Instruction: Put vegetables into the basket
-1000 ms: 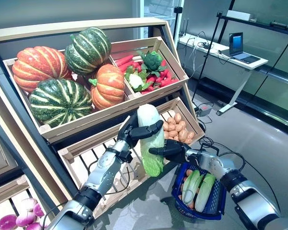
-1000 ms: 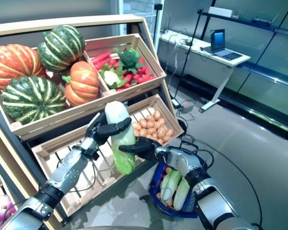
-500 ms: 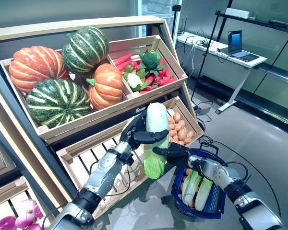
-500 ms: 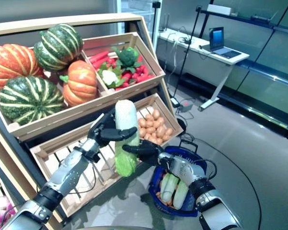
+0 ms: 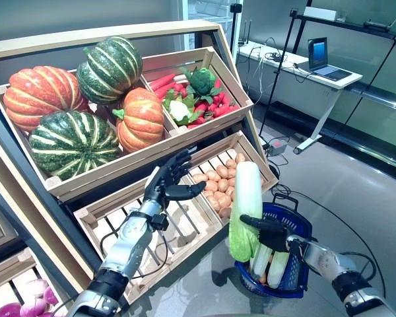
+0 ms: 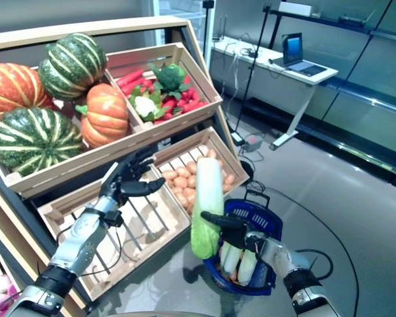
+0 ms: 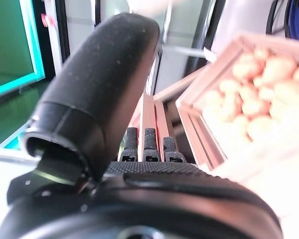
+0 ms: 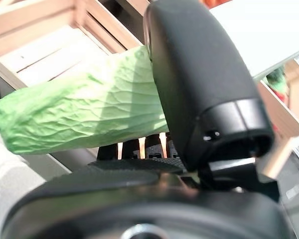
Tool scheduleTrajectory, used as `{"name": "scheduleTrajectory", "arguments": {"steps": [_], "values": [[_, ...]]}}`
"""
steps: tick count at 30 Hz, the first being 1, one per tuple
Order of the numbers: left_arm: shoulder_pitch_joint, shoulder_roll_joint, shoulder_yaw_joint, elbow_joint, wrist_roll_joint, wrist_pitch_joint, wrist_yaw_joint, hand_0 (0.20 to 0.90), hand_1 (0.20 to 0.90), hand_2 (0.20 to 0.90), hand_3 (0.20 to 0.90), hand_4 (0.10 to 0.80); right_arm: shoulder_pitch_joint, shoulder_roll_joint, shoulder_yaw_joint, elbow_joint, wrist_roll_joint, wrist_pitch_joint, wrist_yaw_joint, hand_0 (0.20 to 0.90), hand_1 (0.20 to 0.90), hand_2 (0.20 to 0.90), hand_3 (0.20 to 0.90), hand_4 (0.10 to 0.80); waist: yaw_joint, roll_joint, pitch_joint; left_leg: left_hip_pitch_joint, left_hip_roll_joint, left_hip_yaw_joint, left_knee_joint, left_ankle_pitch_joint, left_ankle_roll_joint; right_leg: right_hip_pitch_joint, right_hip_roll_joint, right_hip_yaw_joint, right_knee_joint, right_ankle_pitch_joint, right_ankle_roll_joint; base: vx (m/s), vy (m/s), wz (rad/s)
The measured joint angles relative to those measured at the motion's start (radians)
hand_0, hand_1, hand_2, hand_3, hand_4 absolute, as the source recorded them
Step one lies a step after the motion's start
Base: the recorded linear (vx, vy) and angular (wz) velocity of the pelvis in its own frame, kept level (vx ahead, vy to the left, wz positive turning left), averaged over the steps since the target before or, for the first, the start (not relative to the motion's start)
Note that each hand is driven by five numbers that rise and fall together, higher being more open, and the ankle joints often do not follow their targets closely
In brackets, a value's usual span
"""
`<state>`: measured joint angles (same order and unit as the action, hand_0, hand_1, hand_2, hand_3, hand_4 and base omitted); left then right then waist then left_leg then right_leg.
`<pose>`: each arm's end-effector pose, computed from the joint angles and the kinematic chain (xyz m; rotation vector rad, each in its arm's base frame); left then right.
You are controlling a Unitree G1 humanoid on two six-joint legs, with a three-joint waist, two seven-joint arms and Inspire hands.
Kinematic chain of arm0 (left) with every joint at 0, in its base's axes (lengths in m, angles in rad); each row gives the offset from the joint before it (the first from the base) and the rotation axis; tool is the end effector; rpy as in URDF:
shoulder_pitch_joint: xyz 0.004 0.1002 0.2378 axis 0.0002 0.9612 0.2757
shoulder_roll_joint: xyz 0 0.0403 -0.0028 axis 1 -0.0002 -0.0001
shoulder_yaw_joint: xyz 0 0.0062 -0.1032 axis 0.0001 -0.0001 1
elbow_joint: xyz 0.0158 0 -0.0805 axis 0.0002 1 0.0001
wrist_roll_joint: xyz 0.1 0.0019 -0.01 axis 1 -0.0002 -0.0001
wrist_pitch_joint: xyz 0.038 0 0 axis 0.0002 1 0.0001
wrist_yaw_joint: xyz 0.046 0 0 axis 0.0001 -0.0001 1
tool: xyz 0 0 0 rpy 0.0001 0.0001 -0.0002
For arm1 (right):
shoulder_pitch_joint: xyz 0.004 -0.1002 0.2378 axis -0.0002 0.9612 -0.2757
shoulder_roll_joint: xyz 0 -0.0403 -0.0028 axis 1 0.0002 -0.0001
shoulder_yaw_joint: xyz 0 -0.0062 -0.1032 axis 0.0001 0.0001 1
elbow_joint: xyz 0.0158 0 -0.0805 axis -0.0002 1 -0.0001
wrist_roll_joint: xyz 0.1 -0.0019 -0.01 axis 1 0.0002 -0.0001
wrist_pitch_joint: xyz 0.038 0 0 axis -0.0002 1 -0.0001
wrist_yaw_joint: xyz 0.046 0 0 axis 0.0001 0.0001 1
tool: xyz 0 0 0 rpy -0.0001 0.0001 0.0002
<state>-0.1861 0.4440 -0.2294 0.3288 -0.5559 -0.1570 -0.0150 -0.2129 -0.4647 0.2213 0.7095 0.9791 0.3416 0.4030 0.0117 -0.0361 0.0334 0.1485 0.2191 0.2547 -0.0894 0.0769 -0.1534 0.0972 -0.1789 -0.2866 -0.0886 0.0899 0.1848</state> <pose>0.2339 0.2077 0.0361 -0.0660 0.0621 -0.1091 0.2063 -0.2405 -0.0286 0.6110 0.7150 0.2356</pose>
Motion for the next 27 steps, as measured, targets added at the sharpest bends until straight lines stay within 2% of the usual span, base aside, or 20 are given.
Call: {"name": "scheduleTrajectory", "arguments": {"steps": [5,8,11,13,17,18,24,27], "values": [[0.002,0.003,0.022,0.065,0.011,0.000,0.050,0.900,0.900,0.900,0.900,0.800,0.000,-0.015,-0.056,0.101,-0.030,-0.061,-0.034,0.300,0.300,0.300,0.300,0.400,0.007,0.006,0.009,-0.018,-0.001,0.003,0.005,0.002,-0.002,-0.022,0.000,0.006,0.006,0.002,-0.001,-0.138,-0.065,-0.04],[-0.004,0.004,0.018,0.102,0.010,0.000,0.065,0.900,0.900,0.900,0.900,0.800,-0.039,-0.031,-0.058,0.176,-0.031,-0.098,-0.081,0.300,0.300,0.300,0.300,0.400,0.008,0.010,0.053,-0.064,0.003,0.001,0.034,0.001,-0.001,-0.062,0.000,0.007,0.017,0.009,-0.007,-0.365,-0.093,-0.04],[-0.102,0.013,-0.003,0.134,0.000,0.000,0.079,0.900,0.900,0.900,0.900,0.800,-0.190,-0.071,-0.058,0.302,-0.032,-0.143,-0.134,0.300,0.300,0.300,0.300,0.400,0.012,0.012,0.182,-0.201,0.013,-0.016,0.144,-0.010,0.008,-0.193,-0.010,0.022,0.112,0.008,-0.023,-0.413,-0.064,-0.02],[-0.168,0.021,-0.025,0.150,-0.009,-0.001,0.088,0.900,0.900,0.900,0.900,0.800,-0.300,-0.093,-0.066,0.398,-0.035,-0.166,-0.166,0.300,0.300,0.300,0.300,0.400,0.015,0.017,0.268,-0.292,0.025,-0.027,0.252,-0.040,0.015,-0.267,-0.022,0.024,0.195,-0.006,-0.037,-0.227,0.001,0.00],[-0.257,0.026,-0.089,0.171,-0.024,-0.001,0.087,0.900,0.900,0.900,0.900,0.800,-0.426,-0.148,-0.096,0.504,-0.039,-0.188,-0.203,0.300,0.300,0.300,0.300,0.400,0.015,0.037,0.396,-0.449,0.044,-0.069,0.490,-0.132,0.036,-0.404,-0.073,0.024,0.418,-0.092,-0.054,-0.163,0.013,0.07],[-0.274,0.026,-0.104,0.171,-0.031,-0.002,0.085,0.900,0.900,0.900,0.900,0.800,-0.443,-0.170,-0.099,0.513,-0.039,-0.189,-0.218,0.300,0.300,0.300,0.300,0.400,0.014,0.042,0.421,-0.493,0.044,-0.083,0.547,-0.160,0.037,-0.443,-0.091,0.025,0.477,-0.119,-0.047,-0.124,0.016,0.18],[-0.286,0.028,-0.132,0.176,-0.092,-0.015,0.086,0.900,0.900,0.900,0.900,0.800,-0.505,-0.203,-0.100,0.539,-0.037,-0.197,-0.288,0.300,0.300,0.300,0.300,0.400,0.014,0.062,0.461,-0.675,0.036,-0.107,0.791,-0.249,0.065,-0.613,-0.186,0.033,0.733,-0.205,-0.043,-0.069,0.026,0.13],[-0.289,0.031,-0.152,0.178,-0.137,-0.032,0.087,0.900,0.900,0.900,0.900,0.800,-0.538,-0.205,-0.101,0.536,-0.038,-0.216,-0.323,0.300,0.300,0.300,0.300,0.400,0.018,0.072,0.475,-0.774,0.033,-0.119,0.936,-0.301,0.073,-0.719,-0.239,0.063,0.902,-0.277,-0.040,-0.004,0.016,0.21]]}}
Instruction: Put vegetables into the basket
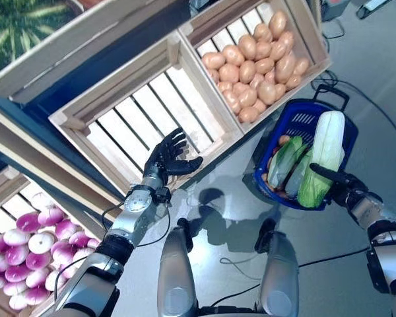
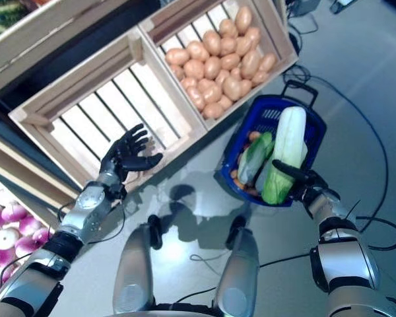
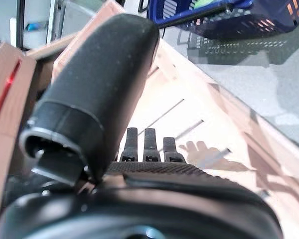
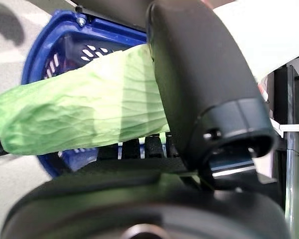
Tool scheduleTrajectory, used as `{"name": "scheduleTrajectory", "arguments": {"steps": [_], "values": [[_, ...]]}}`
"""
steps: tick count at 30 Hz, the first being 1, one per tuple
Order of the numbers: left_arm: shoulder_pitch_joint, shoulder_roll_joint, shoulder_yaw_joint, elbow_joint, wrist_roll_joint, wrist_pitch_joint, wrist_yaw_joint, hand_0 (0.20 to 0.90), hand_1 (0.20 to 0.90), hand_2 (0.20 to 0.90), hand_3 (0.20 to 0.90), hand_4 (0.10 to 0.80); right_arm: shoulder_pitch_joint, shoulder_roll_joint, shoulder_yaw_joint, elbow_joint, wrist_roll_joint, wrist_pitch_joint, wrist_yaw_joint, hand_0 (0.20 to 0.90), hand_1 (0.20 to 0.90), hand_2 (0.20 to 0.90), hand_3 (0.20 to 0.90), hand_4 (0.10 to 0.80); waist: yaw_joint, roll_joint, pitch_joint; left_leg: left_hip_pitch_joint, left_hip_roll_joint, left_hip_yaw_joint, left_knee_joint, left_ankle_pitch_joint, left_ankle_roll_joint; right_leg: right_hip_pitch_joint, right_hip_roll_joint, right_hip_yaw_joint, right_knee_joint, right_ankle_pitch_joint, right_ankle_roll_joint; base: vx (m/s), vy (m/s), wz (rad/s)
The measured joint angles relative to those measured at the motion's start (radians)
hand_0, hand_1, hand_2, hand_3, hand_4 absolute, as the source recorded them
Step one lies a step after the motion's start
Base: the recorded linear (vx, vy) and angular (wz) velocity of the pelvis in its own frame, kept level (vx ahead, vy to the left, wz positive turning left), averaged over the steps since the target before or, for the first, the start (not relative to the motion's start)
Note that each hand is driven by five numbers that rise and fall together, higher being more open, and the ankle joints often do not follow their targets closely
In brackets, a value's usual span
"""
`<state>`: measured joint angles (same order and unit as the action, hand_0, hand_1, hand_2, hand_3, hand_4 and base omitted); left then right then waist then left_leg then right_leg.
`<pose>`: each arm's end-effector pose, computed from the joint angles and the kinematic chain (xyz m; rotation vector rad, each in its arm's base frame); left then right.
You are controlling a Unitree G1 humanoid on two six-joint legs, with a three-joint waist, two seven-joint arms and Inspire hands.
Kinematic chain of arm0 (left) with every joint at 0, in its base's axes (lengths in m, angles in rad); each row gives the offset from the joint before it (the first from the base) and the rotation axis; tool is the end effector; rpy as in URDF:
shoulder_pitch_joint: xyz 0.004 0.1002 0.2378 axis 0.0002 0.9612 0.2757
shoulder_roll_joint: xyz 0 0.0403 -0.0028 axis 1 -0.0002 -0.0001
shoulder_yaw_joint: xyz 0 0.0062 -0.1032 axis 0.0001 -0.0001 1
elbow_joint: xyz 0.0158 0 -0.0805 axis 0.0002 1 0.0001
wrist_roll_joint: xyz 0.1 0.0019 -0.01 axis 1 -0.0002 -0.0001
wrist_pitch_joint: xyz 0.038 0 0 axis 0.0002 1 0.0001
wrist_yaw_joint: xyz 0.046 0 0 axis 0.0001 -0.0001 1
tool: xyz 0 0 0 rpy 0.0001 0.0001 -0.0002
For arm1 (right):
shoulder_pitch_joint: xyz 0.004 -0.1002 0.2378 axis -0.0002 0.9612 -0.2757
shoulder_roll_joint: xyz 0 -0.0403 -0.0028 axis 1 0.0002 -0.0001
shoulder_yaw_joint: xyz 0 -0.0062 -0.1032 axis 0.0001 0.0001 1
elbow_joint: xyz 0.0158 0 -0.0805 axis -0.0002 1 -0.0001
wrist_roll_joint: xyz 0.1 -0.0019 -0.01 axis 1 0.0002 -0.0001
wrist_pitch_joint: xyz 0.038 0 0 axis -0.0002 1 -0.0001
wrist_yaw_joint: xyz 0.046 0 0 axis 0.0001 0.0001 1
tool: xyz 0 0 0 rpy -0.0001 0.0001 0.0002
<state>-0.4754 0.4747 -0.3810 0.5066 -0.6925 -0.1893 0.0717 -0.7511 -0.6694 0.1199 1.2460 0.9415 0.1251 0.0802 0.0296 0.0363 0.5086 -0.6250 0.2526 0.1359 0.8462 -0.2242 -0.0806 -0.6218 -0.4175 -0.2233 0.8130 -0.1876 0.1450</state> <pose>0.2850 0.1906 0.0701 -0.0789 -0.0126 -0.1047 0.2875 -0.3246 0.0792 0.3764 0.3718 -0.4133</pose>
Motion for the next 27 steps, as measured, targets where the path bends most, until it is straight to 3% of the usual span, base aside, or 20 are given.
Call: {"name": "scheduleTrajectory", "arguments": {"steps": [5,8,9,17,27], "values": [[0.007,0.010,-0.007,-0.034,-0.031,-0.004,0.013,0.900,0.900,0.900,0.900,0.800,-0.041,-0.017,-0.001,-0.037,0.000,-0.015,-0.026,0.300,0.300,0.300,0.300,0.400,0.001,0.011,0.009,-0.148,0.009,-0.034,0.245,-0.099,0.004,-0.156,-0.056,0.061,0.266,-0.119,0.004,-0.012,-0.012,0.13],[0.009,0.009,-0.007,-0.075,-0.051,-0.005,0.014,0.900,0.900,0.900,0.900,0.800,-0.053,-0.032,-0.003,-0.038,0.002,-0.028,-0.044,0.300,0.300,0.300,0.300,0.400,0.000,0.017,0.012,-0.203,0.009,-0.052,0.317,-0.125,0.000,-0.205,-0.069,0.075,0.349,-0.159,0.003,-0.020,-0.037,0.13],[0.009,0.009,-0.007,-0.084,-0.056,-0.009,0.014,0.900,0.900,0.900,0.900,0.800,-0.053,-0.035,-0.008,-0.038,0.007,-0.029,-0.054,0.900,0.900,0.900,0.900,0.800,-0.001,0.018,0.012,-0.217,0.010,-0.056,0.340,-0.134,-0.003,-0.217,-0.074,0.079,0.376,-0.175,0.003,-0.019,-0.024,0.12],[0.009,0.011,-0.037,-0.123,-0.068,-0.051,0.026,0.900,0.900,0.900,0.900,0.800,-0.083,-0.066,-0.055,-0.036,0.020,-0.032,-0.093,0.900,0.900,0.900,0.900,0.800,0.000,0.021,0.013,-0.302,0.023,-0.101,0.440,-0.171,-0.029,-0.301,-0.077,0.092,0.502,-0.242,-0.015,-0.011,-0.010,0.02],[0.007,0.011,-0.044,-0.142,-0.071,-0.084,0.027,0.900,0.900,0.900,0.900,0.800,-0.085,-0.080,-0.112,-0.035,0.060,-0.039,-0.102,0.900,0.900,0.900,0.900,0.800,-0.010,0.021,0.013,-0.302,0.027,-0.111,0.444,-0.176,-0.039,-0.302,-0.074,0.087,0.521,-0.261,-0.023,0.012,0.007,0.00]]}}
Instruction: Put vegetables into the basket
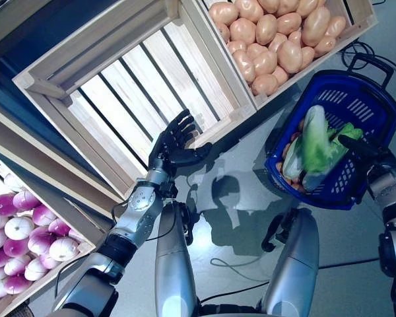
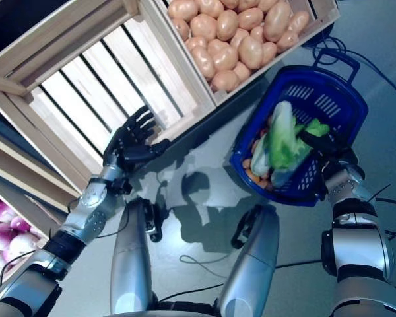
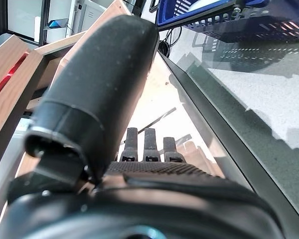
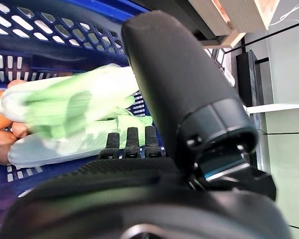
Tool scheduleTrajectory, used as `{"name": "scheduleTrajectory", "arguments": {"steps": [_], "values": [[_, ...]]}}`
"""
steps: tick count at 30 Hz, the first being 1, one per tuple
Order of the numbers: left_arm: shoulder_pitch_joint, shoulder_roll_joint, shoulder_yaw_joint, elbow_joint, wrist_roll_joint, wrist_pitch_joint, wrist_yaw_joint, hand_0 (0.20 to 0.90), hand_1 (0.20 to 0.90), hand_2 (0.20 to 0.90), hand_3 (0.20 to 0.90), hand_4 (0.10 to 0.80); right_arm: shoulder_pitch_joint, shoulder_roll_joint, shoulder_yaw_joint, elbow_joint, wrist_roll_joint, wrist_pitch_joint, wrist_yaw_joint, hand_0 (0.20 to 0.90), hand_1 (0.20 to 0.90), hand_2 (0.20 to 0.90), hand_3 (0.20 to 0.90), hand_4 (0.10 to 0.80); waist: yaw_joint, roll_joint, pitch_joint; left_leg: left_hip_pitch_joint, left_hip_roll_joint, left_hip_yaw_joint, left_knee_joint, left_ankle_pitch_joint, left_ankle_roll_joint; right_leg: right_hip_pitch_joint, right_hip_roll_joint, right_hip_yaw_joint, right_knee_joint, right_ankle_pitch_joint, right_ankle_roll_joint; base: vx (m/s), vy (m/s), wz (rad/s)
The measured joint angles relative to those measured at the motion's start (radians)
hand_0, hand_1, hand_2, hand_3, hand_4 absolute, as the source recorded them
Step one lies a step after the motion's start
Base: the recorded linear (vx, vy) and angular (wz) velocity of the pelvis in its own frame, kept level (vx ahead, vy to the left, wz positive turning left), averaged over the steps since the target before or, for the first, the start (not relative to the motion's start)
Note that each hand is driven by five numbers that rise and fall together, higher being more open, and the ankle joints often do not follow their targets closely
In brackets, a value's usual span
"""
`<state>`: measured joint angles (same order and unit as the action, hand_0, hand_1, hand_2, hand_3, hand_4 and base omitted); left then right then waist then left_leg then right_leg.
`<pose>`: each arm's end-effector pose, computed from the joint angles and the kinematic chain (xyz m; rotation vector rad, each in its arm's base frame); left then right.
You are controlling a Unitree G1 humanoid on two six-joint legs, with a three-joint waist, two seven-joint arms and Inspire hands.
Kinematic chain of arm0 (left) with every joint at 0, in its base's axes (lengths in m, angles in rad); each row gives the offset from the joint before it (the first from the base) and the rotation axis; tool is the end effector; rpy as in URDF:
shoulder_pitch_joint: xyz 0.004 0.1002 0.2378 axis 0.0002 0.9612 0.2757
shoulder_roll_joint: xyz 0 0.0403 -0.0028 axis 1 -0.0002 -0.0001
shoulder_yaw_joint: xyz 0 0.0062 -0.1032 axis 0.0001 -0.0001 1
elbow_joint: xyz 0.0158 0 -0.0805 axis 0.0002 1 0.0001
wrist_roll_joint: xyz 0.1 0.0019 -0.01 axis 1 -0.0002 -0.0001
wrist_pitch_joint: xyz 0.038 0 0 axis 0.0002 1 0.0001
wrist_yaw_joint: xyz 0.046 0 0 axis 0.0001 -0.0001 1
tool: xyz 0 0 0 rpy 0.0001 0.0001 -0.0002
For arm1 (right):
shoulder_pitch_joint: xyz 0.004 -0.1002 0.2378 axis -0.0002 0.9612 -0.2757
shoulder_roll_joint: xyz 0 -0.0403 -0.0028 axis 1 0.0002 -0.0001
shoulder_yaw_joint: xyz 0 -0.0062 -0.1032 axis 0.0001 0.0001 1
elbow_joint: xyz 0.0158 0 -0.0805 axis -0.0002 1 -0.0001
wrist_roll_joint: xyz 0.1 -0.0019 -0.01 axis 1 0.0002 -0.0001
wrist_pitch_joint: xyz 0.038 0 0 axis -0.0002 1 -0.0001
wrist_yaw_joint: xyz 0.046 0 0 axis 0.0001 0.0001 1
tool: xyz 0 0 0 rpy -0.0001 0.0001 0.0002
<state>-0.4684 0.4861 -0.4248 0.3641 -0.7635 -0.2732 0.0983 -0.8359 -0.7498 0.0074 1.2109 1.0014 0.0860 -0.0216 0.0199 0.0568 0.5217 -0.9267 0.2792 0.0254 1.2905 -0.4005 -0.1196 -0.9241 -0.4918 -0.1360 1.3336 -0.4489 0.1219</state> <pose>0.2810 0.1737 0.0893 -0.1694 -0.1617 -0.1751 0.2973 -0.3446 0.1292 0.4738 0.1454 -0.5467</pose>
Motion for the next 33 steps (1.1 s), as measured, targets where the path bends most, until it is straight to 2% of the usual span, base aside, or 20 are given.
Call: {"name": "scheduleTrajectory", "arguments": {"steps": [8,11,14,15,17,18,20,23,26,27,29,31,33], "values": [[0.003,0.000,0.000,0.000,-0.020,0.001,-0.007,0.900,0.900,0.900,0.900,0.800,0.000,-0.017,-0.003,0.000,-0.008,-0.002,0.001,0.900,0.900,0.900,0.900,0.800,0.005,-0.001,0.000,0.055,0.009,0.008,-0.045,0.001,-0.001,0.058,0.007,-0.015,-0.053,0.010,0.011,0.040,0.036,-0.02],[0.005,-0.001,-0.001,0.003,-0.018,0.001,-0.016,0.900,0.900,0.900,0.900,0.800,0.003,-0.015,0.000,-0.004,-0.009,-0.015,0.001,0.900,0.900,0.900,0.900,0.800,0.007,-0.001,-0.002,0.121,0.014,0.031,-0.114,0.021,-0.003,0.122,0.020,-0.027,-0.128,0.042,0.025,0.007,0.041,-0.07],[0.005,0.000,-0.001,0.020,-0.016,0.001,-0.023,0.900,0.900,0.900,0.900,0.800,0.014,-0.005,0.000,-0.011,-0.008,-0.027,0.005,0.900,0.900,0.900,0.900,0.800,0.007,-0.003,-0.003,0.237,0.016,0.064,-0.252,0.055,0.005,0.240,0.042,-0.068,-0.276,0.086,0.024,0.110,0.029,-0.08],[0.005,0.000,0.000,0.024,-0.016,0.001,-0.025,0.900,0.900,0.900,0.900,0.800,0.024,-0.002,0.000,-0.020,-0.009,-0.033,0.005,0.900,0.900,0.900,0.900,0.800,0.007,-0.004,-0.004,0.270,0.015,0.074,-0.287,0.064,0.006,0.273,0.048,-0.075,-0.313,0.100,0.032,0.133,0.029,-0.09],[0.009,0.000,0.004,0.064,-0.016,0.002,-0.028,0.900,0.900,0.900,0.900,0.800,0.071,0.048,-0.002,-0.071,-0.011,-0.090,0.005,0.900,0.900,0.900,0.900,0.800,0.007,-0.015,-0.018,0.385,0.014,0.111,-0.415,0.106,-0.002,0.379,0.071,-0.101,-0.443,0.151,0.042,0.128,0.033,-0.16],[0.023,-0.003,0.006,0.079,-0.017,0.002,-0.031,0.900,0.900,0.900,0.900,0.800,0.098,0.085,0.000,-0.092,-0.013,-0.108,0.007,0.900,0.900,0.900,0.900,0.800,0.008,-0.027,-0.070,0.409,0.014,0.128,-0.470,0.120,-0.002,0.397,0.082,-0.110,-0.499,0.166,0.044,0.114,0.031,-0.16],[0.025,-0.015,0.020,0.109,-0.017,0.006,-0.052,0.900,0.900,0.900,0.900,0.800,0.138,0.141,0.001,-0.134,-0.016,-0.143,0.007,0.900,0.900,0.900,0.900,0.800,0.007,-0.037,-0.090,0.473,0.015,0.143,-0.543,0.144,-0.007,0.460,0.098,-0.131,-0.572,0.196,0.044,0.125,0.020,-0.12],[0.052,-0.043,0.043,0.149,-0.013,0.027,-0.066,0.900,0.900,0.900,0.900,0.800,0.231,0.256,0.020,-0.226,-0.018,-0.163,0.014,0.900,0.900,0.900,0.900,0.800,0.004,-0.064,-0.144,0.584,0.010,0.181,-0.678,0.183,-0.013,0.554,0.123,-0.155,-0.703,0.235,0.048,0.184,0.013,-0.17],[0.144,-0.079,0.091,0.170,0.037,0.032,-0.065,0.900,0.900,0.900,0.900,0.800,0.385,0.406,0.057,-0.321,-0.021,-0.196,0.024,0.900,0.900,0.900,0.900,0.800,0.004,-0.074,-0.208,0.752,-0.002,0.240,-0.873,0.242,-0.020,0.696,0.173,-0.166,-0.904,0.312,0.060,0.244,0.043,-0.27],[0.161,-0.082,0.093,0.172,0.045,0.032,-0.063,0.900,0.900,0.900,0.900,0.800,0.411,0.421,0.077,-0.324,-0.023,-0.196,0.033,0.900,0.900,0.900,0.900,0.800,-0.001,-0.072,-0.225,0.777,-0.003,0.244,-0.905,0.250,-0.024,0.718,0.180,-0.171,-0.939,0.327,0.064,0.204,0.036,-0.29],[0.200,-0.109,0.101,0.207,0.068,0.033,-0.064,0.900,0.900,0.900,0.900,0.800,0.512,0.466,0.130,-0.326,-0.100,-0.205,0.046,0.900,0.900,0.900,0.900,0.800,-0.001,-0.067,-0.277,0.880,-0.026,0.260,-1.034,0.288,-0.027,0.814,0.208,-0.172,-1.075,0.378,0.076,0.145,0.027,-0.15],[0.238,-0.136,0.123,0.245,0.135,0.030,-0.063,0.900,0.900,0.900,0.900,0.800,0.606,0.488,0.213,-0.327,-0.180,-0.206,0.070,0.900,0.900,0.900,0.900,0.800,-0.003,-0.068,-0.336,0.945,-0.039,0.285,-1.128,0.315,-0.029,0.875,0.218,-0.176,-1.179,0.416,0.090,0.141,0.031,-0.12],[0.277,-0.141,0.135,0.259,0.184,0.022,-0.067,0.900,0.900,0.900,0.900,0.800,0.676,0.501,0.262,-0.353,-0.213,-0.206,0.089,0.900,0.900,0.900,0.900,0.800,-0.005,-0.067,-0.362,0.993,-0.053,0.296,-1.191,0.335,-0.031,0.920,0.232,-0.178,-1.251,0.445,0.092,0.106,0.031,-0.11]]}}
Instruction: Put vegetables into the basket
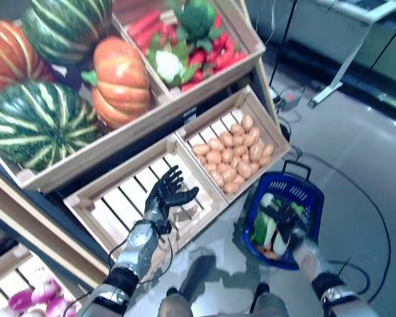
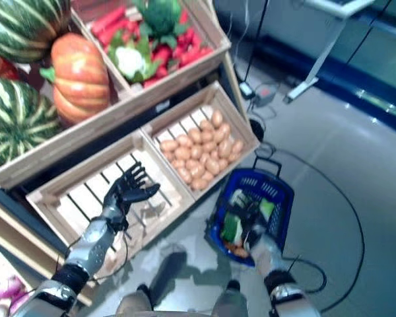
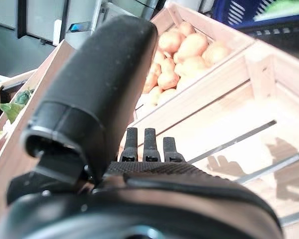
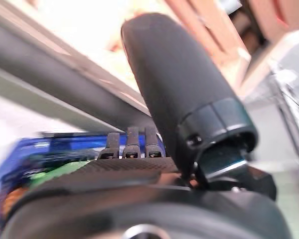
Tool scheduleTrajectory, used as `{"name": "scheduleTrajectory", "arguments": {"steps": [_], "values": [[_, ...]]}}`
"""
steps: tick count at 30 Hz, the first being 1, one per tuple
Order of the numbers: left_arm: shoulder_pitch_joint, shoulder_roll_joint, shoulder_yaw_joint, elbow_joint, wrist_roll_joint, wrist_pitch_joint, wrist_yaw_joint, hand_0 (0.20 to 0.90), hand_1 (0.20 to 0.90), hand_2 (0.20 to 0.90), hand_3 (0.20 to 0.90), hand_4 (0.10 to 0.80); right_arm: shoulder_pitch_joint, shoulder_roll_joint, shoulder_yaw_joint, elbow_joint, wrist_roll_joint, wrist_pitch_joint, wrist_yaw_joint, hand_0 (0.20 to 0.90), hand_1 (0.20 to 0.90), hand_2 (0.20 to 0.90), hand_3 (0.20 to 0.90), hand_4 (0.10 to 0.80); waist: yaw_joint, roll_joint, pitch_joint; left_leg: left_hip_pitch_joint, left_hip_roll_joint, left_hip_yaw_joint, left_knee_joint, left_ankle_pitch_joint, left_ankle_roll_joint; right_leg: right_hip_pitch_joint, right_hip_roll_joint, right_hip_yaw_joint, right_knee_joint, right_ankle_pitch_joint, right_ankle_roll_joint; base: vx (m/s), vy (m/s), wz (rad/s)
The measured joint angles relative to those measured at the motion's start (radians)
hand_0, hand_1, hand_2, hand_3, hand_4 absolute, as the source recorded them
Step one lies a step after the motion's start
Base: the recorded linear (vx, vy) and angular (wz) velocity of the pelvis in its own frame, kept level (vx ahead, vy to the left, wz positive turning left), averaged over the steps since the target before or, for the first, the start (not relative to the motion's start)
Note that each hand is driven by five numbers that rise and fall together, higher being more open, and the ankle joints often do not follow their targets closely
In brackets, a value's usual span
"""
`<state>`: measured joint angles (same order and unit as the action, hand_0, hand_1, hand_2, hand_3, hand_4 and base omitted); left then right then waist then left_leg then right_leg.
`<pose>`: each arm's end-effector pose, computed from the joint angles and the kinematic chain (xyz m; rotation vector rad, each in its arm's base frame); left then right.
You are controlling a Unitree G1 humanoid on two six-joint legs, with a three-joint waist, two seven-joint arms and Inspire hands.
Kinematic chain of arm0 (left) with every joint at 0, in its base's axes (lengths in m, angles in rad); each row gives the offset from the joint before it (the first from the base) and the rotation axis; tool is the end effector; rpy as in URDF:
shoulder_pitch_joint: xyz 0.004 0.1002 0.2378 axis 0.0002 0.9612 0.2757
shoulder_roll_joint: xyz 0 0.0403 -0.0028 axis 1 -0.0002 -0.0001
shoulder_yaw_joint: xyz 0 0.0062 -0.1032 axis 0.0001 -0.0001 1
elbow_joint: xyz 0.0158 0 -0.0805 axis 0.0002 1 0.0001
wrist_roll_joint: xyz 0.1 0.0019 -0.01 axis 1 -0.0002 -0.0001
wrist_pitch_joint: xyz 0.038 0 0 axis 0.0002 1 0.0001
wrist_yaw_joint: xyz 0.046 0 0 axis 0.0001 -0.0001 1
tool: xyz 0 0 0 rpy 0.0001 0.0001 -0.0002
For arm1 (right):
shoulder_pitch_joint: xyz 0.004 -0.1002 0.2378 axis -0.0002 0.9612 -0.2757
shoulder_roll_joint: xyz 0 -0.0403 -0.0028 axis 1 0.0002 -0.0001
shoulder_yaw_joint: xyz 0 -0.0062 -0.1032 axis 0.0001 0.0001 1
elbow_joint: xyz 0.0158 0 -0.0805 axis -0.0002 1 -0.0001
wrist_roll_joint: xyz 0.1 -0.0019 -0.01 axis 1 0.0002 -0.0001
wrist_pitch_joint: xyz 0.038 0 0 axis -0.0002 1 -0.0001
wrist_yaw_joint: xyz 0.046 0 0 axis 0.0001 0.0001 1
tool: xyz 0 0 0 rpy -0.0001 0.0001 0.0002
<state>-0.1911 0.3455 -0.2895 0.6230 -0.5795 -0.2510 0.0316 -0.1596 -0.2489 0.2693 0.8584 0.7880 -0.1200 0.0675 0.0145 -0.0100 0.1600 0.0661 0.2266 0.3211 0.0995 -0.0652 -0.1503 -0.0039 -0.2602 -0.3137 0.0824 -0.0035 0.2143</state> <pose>0.2185 0.1982 -0.0151 -0.1163 0.2500 0.0092 0.1844 -0.1918 -0.0636 0.3873 0.5969 -0.0891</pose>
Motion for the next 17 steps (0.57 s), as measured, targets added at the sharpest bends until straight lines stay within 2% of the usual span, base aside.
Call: {"name": "scheduleTrajectory", "arguments": {"steps": [4,8,13,17], "values": [[0.100,-0.032,0.042,0.078,0.035,-0.008,-0.025,0.900,0.900,0.900,0.900,0.800,0.119,0.045,0.039,-0.031,-0.004,0.006,0.045,0.900,0.900,0.900,0.900,0.800,-0.002,0.003,-0.056,0.081,-0.016,0.014,-0.115,0.037,-0.007,0.070,0.018,0.000,-0.107,0.039,0.012,0.099,0.055,-0.08],[0.151,-0.049,0.040,0.125,0.038,-0.007,-0.056,0.900,0.900,0.900,0.900,0.800,0.155,0.061,0.056,-0.077,-0.004,0.010,0.051,0.900,0.900,0.900,0.900,0.800,-0.011,0.002,-0.084,0.096,-0.023,0.009,-0.153,0.057,-0.006,0.086,0.020,0.000,-0.134,0.047,0.017,0.033,0.036,0.07],[0.220,-0.065,0.018,0.133,0.060,0.008,-0.133,0.900,0.900,0.900,0.900,0.800,0.188,0.073,0.074,-0.158,-0.045,0.029,0.073,0.900,0.900,0.900,0.900,0.800,-0.027,0.001,-0.118,0.096,-0.028,-0.008,-0.180,0.083,-0.005,0.086,0.020,0.004,-0.136,0.047,0.018,0.036,0.011,0.10],[0.234,-0.095,-0.021,0.145,0.069,0.019,-0.127,0.900,0.900,0.900,0.900,0.800,0.203,0.077,0.095,-0.157,-0.045,0.043,0.072,0.900,0.900,0.900,0.900,0.800,-0.026,0.004,-0.123,0.093,-0.028,-0.017,-0.185,0.095,-0.005,0.088,0.020,0.003,-0.137,0.050,0.018,0.034,-0.019,0.05]]}}
